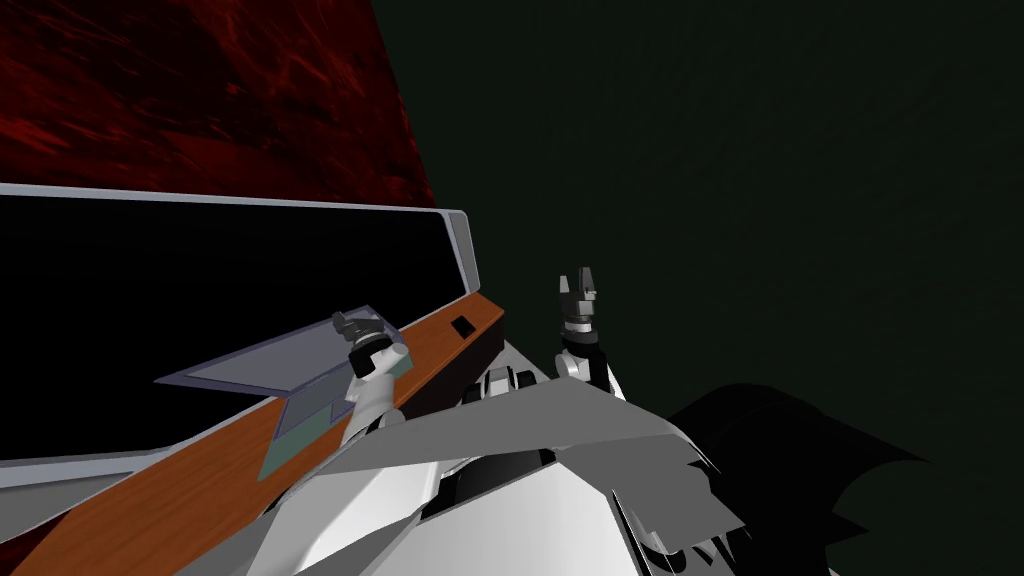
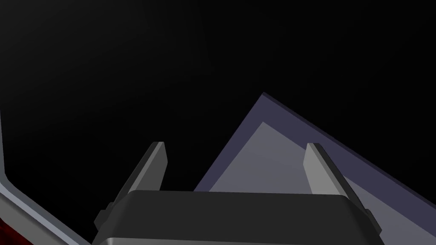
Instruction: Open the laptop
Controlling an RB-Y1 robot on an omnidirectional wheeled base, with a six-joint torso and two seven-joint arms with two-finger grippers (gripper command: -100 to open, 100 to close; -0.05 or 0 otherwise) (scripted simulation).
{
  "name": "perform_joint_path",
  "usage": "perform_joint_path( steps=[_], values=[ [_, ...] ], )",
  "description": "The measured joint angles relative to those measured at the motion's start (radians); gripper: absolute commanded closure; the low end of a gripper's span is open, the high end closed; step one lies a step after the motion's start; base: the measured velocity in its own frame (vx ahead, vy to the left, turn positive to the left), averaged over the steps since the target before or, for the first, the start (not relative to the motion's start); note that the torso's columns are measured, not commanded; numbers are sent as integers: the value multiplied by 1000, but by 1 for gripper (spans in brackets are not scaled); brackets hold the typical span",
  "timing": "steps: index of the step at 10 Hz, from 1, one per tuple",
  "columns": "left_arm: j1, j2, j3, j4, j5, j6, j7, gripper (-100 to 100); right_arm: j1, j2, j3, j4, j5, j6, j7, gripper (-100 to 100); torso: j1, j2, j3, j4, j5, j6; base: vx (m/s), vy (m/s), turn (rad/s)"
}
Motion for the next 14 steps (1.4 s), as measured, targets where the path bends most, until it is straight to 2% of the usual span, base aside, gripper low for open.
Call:
perform_joint_path(
  steps=[6, 7, 8, 9, 14],
  values=[
    [-64, -36, 13, 4, 13, 121, -26, -100, 0, 0, 0, 0, 0, 0, 0, 0, 0, 0, 0, 0, 0, 0, 14, -25, 92],
    [-92, -32, 12, 42, 16, 135, -28, -100, 0, 0, 0, 0, 0, 0, 0, 0, 0, -1, 0, 0, 0, 0, 16, -26, 79],
    [-100, -34, 13, 46, 18, 149, -29, -100, 0, 0, 0, 0, 0, 0, 0, 0, 0, 0, 0, 0, 0, 0, 7, -17, 73],
    [-102, -43, 16, 29, 20, 174, -34, -100, 0, 0, 0, 0, 0, 0, 0, 0, 0, 1, 0, 0, 0, 0, 10, -20, 86],
    [-169, -29, 25, 55, 33, 285, -56, -100, 0, 0, 0, 0, 0, 0, 0, 0, 0, 0, 0, 0, 0, 0, 12, -28, 104]
  ],
)
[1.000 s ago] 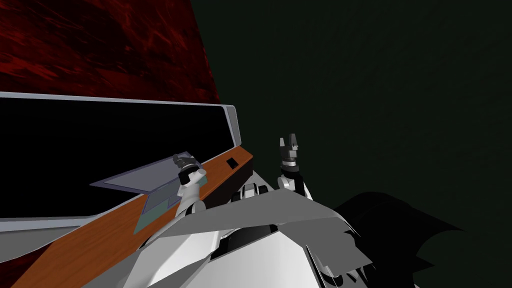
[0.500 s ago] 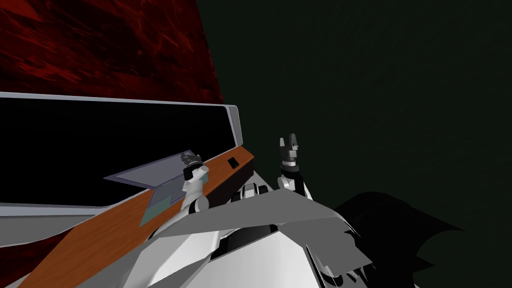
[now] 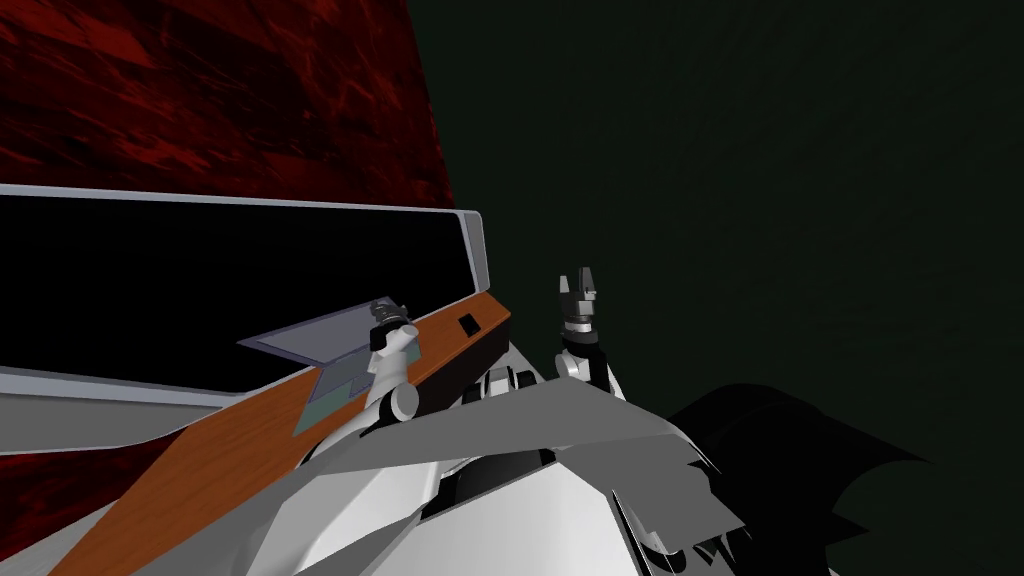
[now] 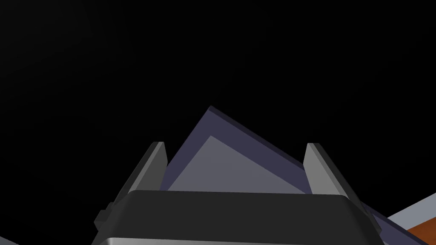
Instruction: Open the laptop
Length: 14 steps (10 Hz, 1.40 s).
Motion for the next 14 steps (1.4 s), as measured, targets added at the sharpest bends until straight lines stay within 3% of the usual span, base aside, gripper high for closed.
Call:
perform_joint_path(
  steps=[8, 9, 14],
  values=[
    [-104, 42, 19, 27, 18, 192, -37, -100, 0, 0, 0, 0, 0, 0, 0, 0, 0, 0, 0, 0, 0, 0, 11, -25, 93],
    [-105, 42, 19, 27, 19, 197, -38, -100, 0, 0, 0, 0, 0, 0, 0, 0, 1, 0, 0, 0, 0, 0, -34, 43, -173],
    [-187, 68, 128, 140, -26, 136, -78, -100, 0, 0, 0, 0, 0, 0, 0, 0, -1, -1, 0, 0, 0, 0, -56, 68, -162]
  ],
)
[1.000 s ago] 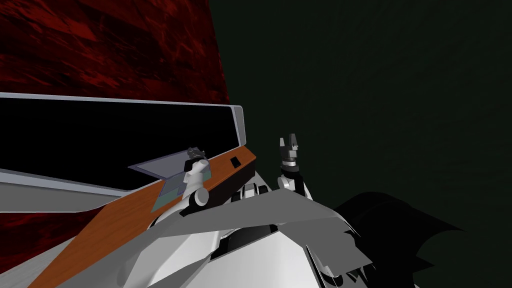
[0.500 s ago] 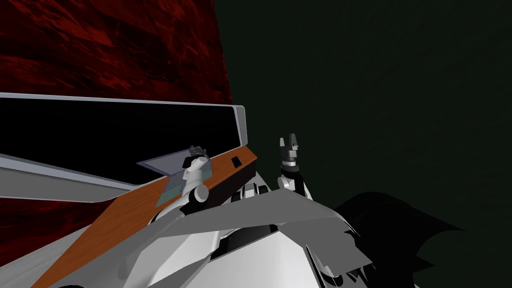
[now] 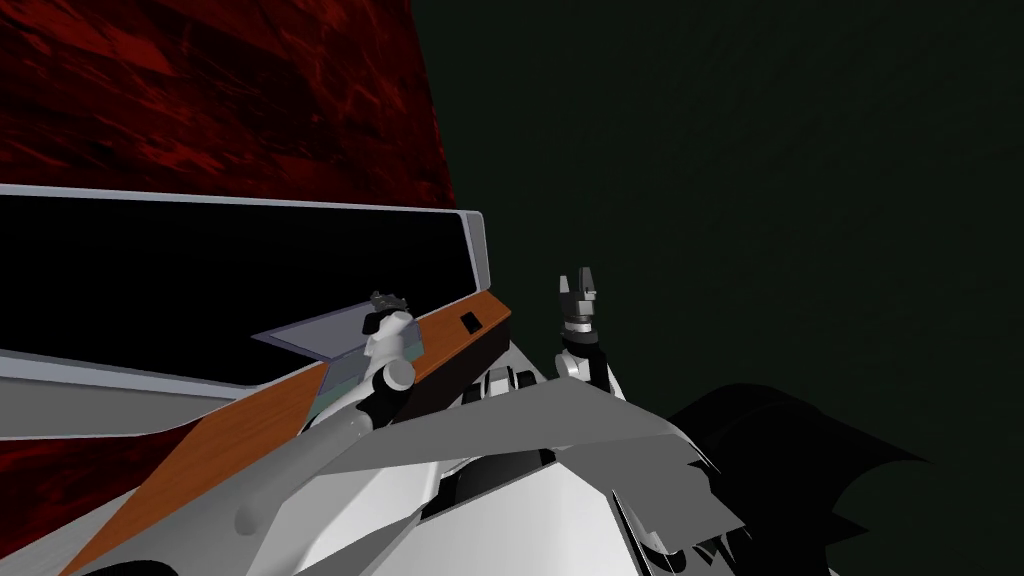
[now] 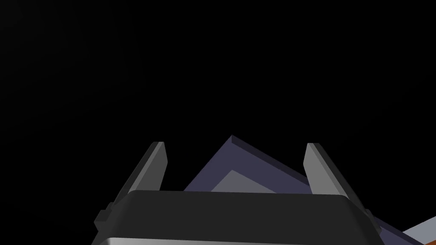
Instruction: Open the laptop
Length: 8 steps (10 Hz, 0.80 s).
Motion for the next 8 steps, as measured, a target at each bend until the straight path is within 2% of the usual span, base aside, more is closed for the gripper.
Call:
perform_joint_path(
  steps=[4, 5, 8],
  values=[
    [-60, 21, 79, 90, -32, -50, -30, -100, 0, 0, 0, 0, 0, 0, 0, 0, 1, 0, 0, 0, 0, 0, -45, 41, -113],
    [-62, 21, 80, 92, -33, -53, -31, 100, 0, 0, 0, 0, 0, 0, 0, 0, 0, -1, 0, 0, 0, 0, 31, -33, 148],
    [-22, 3, 30, 25, -12, -17, -15, 100, 1, 0, 0, 0, 0, 0, 0, 0, -2, -2, -1, -1, 0, 0, 77, -71, 190]
  ],
)
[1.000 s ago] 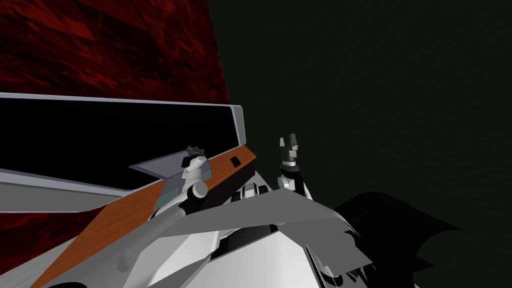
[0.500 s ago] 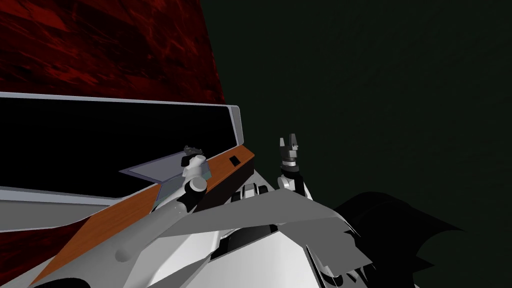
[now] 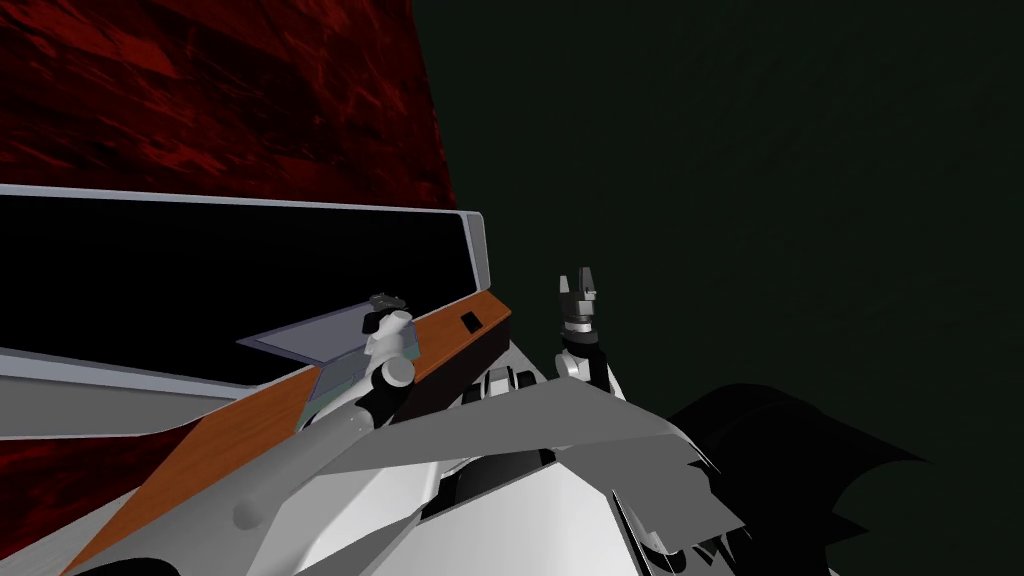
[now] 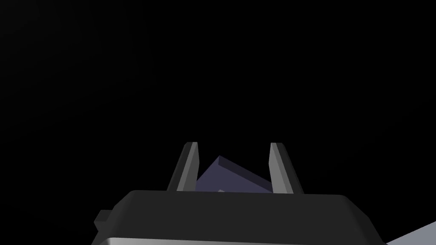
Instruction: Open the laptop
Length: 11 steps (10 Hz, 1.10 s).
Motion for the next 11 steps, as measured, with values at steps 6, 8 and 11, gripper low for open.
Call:
perform_joint_path(
  steps=[6, 8, 11],
  values=[
    [92, -24, -128, -126, 53, 67, 51, 100, 0, 0, 0, 0, 0, 0, 0, 0, 3, 2, 1, -1, 2, -1, 38, -46, 117],
    [109, -30, -144, -132, 52, 44, 59, 100, 0, 0, 0, 0, 0, 0, 0, 0, 7, 1, 1, -1, 3, 3, -5, 36, -55],
    [145, -53, -177, -142, 46, -42, 74, 100, 0, 0, 0, 0, 0, 0, 0, 0, 5, -3, -2, -2, 3, 0, -11, 43, -44]
  ],
)
